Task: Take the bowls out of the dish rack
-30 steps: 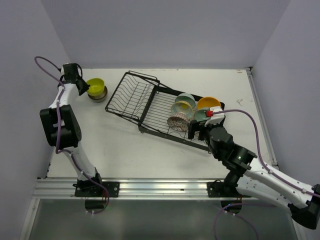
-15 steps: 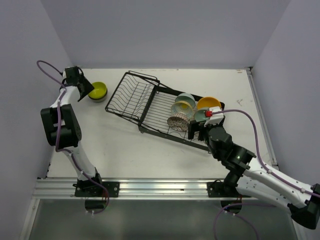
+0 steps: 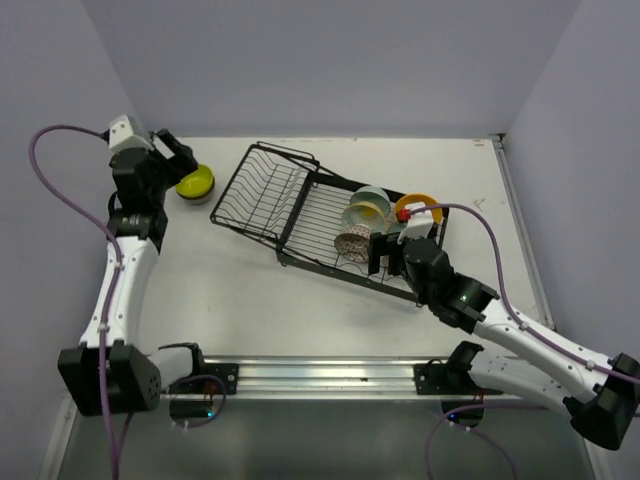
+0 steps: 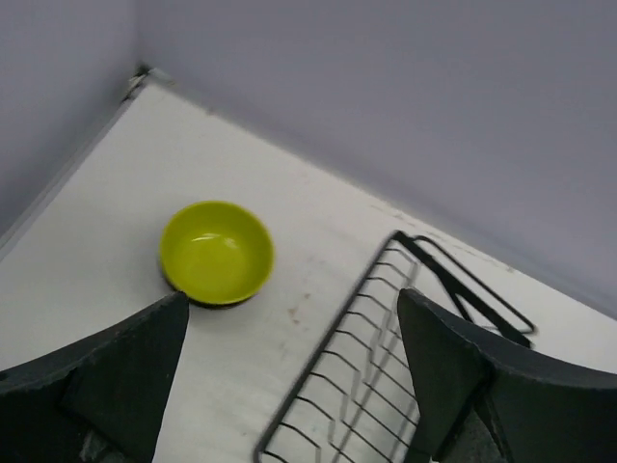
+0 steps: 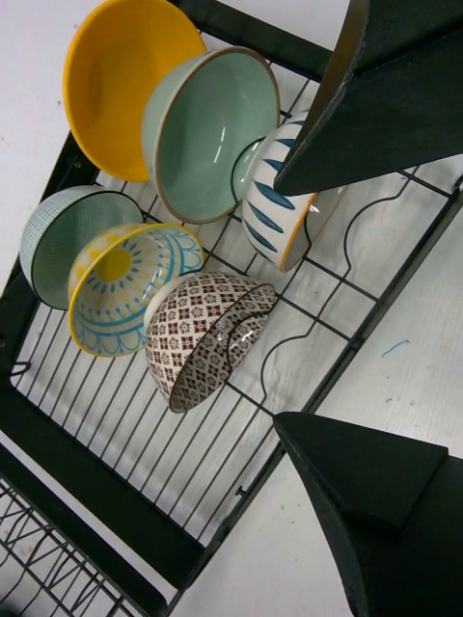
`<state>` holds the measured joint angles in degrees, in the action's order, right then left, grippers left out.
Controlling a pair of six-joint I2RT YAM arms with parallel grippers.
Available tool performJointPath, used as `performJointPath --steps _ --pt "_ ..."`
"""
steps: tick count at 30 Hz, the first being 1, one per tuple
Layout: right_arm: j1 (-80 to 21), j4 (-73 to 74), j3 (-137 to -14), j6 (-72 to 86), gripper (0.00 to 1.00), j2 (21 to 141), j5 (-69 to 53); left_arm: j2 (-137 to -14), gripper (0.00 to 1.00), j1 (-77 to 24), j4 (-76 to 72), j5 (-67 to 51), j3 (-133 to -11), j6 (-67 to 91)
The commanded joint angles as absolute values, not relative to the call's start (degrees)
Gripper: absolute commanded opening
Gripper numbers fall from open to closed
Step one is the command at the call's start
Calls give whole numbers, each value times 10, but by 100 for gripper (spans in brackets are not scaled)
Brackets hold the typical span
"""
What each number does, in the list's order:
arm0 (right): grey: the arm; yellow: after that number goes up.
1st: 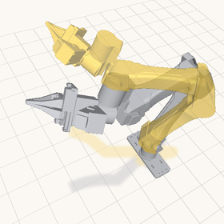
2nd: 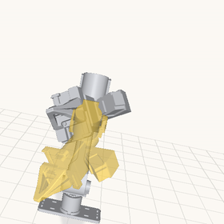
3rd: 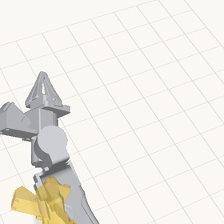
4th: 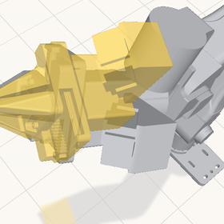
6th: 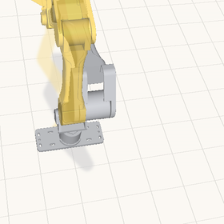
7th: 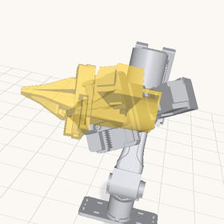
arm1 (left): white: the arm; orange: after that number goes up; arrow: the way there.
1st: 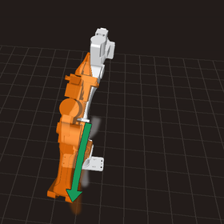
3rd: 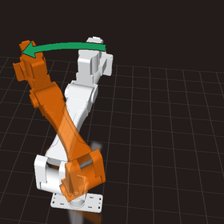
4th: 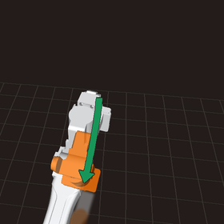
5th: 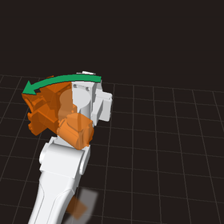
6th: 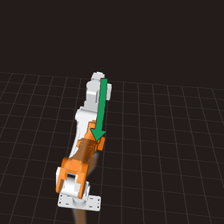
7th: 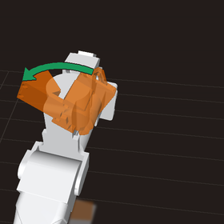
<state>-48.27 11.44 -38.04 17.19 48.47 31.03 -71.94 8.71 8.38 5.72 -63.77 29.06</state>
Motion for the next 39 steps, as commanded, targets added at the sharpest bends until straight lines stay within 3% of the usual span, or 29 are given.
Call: performJointPath --steps 1,6,14,21,23,31,39 --pt "-469 142 -439 204 99 511 271 -649 93 0 16 23 -577 242" --pt "-441 164 -453 239 98 497 289 -622 96 -66 48 -41 -537 190" --pt "-314 232 -467 294 98 482 208 -594 100 -163 78 3 -520 116" --pt "-312 279 -460 224 95 450 223 -565 100 -167 76 -22 -519 121" --pt "-313 291 -462 186 90 448 236 -560 100 -167 77 -25 -519 123" --pt "-334 300 -454 119 81 503 218 -564 100 -166 83 -27 -522 131" --pt "-382 265 -446 84 80 548 315 -566 100 -167 85 -28 -521 132"
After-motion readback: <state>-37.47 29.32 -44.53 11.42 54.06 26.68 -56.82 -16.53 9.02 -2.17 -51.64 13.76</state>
